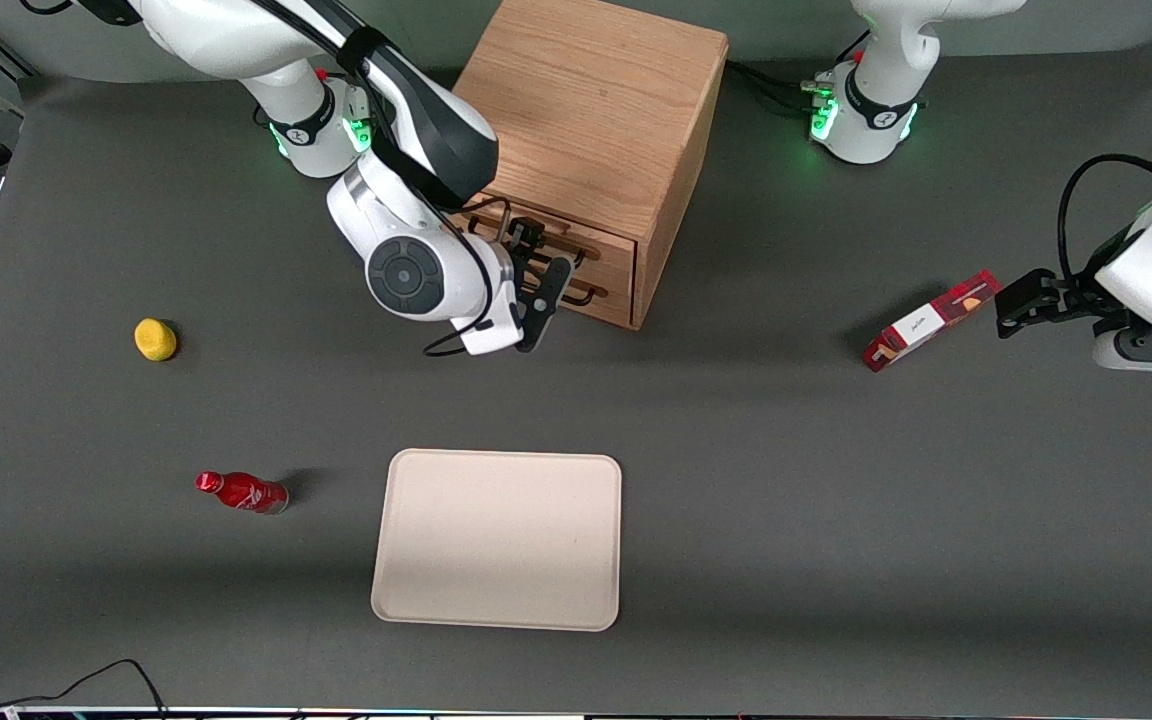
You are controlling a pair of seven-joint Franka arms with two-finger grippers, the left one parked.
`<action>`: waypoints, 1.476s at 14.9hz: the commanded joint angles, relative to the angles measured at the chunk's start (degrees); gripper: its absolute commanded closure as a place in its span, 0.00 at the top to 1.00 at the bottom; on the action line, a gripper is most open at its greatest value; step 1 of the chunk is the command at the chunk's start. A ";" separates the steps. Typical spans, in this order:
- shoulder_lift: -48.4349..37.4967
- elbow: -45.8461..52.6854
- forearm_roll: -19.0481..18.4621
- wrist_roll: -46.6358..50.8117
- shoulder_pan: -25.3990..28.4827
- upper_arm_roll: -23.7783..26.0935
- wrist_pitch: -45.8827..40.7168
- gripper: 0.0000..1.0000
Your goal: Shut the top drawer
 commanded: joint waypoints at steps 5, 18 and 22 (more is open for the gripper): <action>-2.70 -2.67 3.05 1.24 -0.55 0.78 0.57 1.00; -24.82 4.62 -10.61 28.66 -2.74 -2.20 -16.11 1.00; -32.12 4.10 -12.76 31.92 -2.92 -17.72 -21.23 1.00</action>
